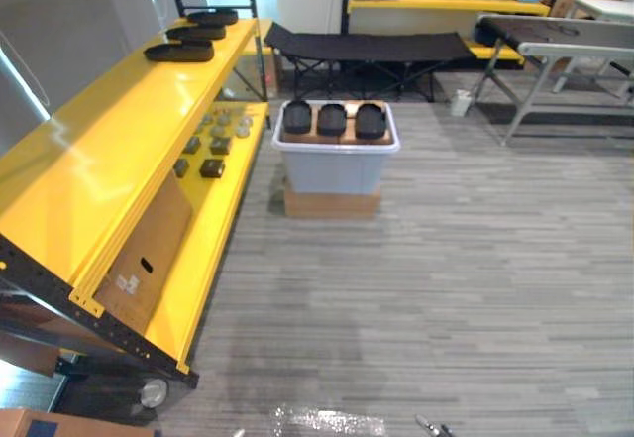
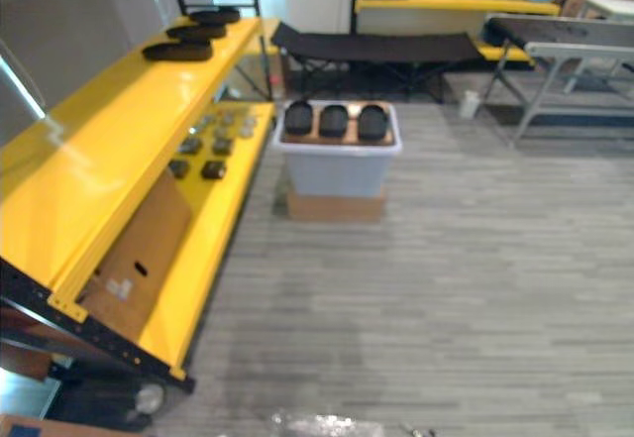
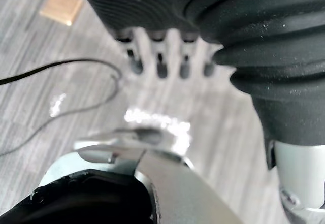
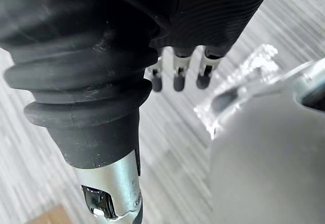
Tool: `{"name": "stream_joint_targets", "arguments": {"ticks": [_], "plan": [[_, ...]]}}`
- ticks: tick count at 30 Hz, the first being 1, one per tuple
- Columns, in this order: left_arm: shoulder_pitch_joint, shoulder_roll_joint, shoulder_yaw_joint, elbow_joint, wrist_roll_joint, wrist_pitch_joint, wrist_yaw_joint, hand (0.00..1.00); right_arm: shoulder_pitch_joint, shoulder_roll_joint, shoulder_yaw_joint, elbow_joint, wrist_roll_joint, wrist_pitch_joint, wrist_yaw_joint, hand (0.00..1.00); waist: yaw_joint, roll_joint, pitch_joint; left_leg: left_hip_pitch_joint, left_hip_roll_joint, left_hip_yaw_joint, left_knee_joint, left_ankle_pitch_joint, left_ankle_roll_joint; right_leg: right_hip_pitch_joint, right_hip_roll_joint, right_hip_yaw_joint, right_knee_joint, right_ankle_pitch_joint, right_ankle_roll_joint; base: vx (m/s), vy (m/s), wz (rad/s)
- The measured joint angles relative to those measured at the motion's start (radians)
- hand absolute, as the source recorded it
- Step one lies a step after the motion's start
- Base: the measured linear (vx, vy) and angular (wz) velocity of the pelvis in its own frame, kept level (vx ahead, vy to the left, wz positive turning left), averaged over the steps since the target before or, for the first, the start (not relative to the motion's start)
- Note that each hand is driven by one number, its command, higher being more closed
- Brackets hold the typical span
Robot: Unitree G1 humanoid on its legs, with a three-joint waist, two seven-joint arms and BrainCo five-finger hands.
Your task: Walk over and take plastic housings, then place them on the shelf
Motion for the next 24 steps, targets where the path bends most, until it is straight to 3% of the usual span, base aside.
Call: {"name": "stream_joint_targets", "arguments": {"ticks": [7, 10, 12, 13, 14, 15, 18, 20, 22, 24], "plan": [[0.003, 0.001, 0.0, 0.001, -0.008, -0.002, 0.002, 0.0, 0.005, -0.003, 0.027, 0.0, 0.002, -0.011, -0.02, 0.0, -0.001, -0.005, -0.012, -0.026, -0.004, 0.0, 0.0, -0.003, 0.001, -0.018, 0.0, -0.003, -0.018, 0.008, -0.003, 0.01, 0.0, 0.0], [0.003, 0.001, 0.001, 0.001, -0.027, -0.002, 0.003, 0.0, 0.0, -0.007, 0.03, -0.001, -0.007, -0.012, -0.028, 0.0, -0.001, -0.005, -0.011, -0.045, -0.007, 0.004, 0.006, -0.023, 0.009, -0.07, -0.014, 0.001, 0.064, -0.032, 0.001, 0.06, 0.014, -0.02], [-0.001, 0.006, 0.001, -0.001, -0.026, -0.002, -0.001, 0.0, -0.004, -0.006, 0.029, -0.006, -0.009, -0.013, -0.041, 0.0, 0.002, -0.016, -0.002, -0.071, -0.012, 0.004, 0.066, -0.07, 0.026, -0.175, -0.062, 0.007, 0.303, -0.118, 0.026, 0.1, 0.056, -0.04], [-0.008, 0.007, 0.001, 0.0, -0.024, 0.0, 0.0, 0.0, -0.01, -0.013, 0.016, -0.02, 0.001, -0.015, -0.05, 0.0, 0.003, -0.013, 0.018, -0.07, -0.009, 0.005, 0.11, -0.108, 0.038, -0.275, -0.096, 0.02, 0.535, -0.135, 0.013, 0.07, 0.062, -0.1], [-0.018, 0.01, -0.003, -0.002, -0.021, 0.002, 0.002, 0.0, -0.01, -0.01, 0.018, -0.03, 0.009, -0.019, -0.057, 0.0, 0.0, -0.01, 0.026, -0.062, -0.006, 0.003, 0.137, -0.119, 0.049, -0.329, -0.115, 0.026, 0.659, -0.137, 0.008, 0.13, 0.078, -0.01], [-0.031, 0.022, -0.016, 0.0, -0.003, 0.006, 0.015, 0.0, -0.001, -0.003, 0.018, -0.028, 0.034, -0.031, -0.053, 0.0, -0.006, -0.018, 0.052, -0.047, 0.0, -0.001, 0.189, -0.159, 0.059, -0.401, -0.132, 0.037, 0.785, -0.194, 0.005, 0.16, 0.068, 0.07], [-0.065, 0.036, -0.018, 0.025, 0.002, 0.025, 0.016, 0.0, 0.018, 0.014, 0.019, -0.03, 0.043, -0.043, -0.029, 0.0, -0.013, -0.03, 0.063, -0.03, 0.026, -0.013, 0.221, -0.194, 0.038, -0.469, -0.097, 0.033, 0.667, -0.214, -0.002, 0.24, 0.039, 0.2], [-0.094, 0.037, -0.018, 0.035, 0.005, 0.038, 0.012, 0.0, 0.023, 0.022, 0.016, -0.03, 0.042, -0.047, -0.021, 0.0, -0.032, -0.024, 0.071, -0.02, 0.044, -0.031, 0.221, -0.204, 0.021, -0.493, -0.07, 0.025, 0.466, -0.163, 0.003, 0.29, -0.031, 0.26], [-0.097, 0.036, -0.017, 0.036, 0.003, 0.038, 0.01, 0.0, 0.034, 0.018, 0.016, -0.028, 0.034, -0.026, -0.016, 0.0, -0.033, -0.02, 0.081, 0.01, 0.057, -0.022, 0.223, -0.233, -0.027, -0.486, -0.046, 0.026, 0.212, -0.044, 0.015, 0.37, -0.099, -0.05], [-0.097, 0.036, -0.017, 0.036, -0.003, 0.028, 0.011, 0.0, 0.051, 0.02, 0.002, -0.027, 0.001, -0.008, -0.016, 0.0, -0.036, -0.022, 0.084, 0.049, 0.066, -0.028, 0.24, -0.286, -0.058, -0.488, -0.052, 0.028, 0.208, -0.02, -0.009, 0.36, -0.194, 0.08]]}}
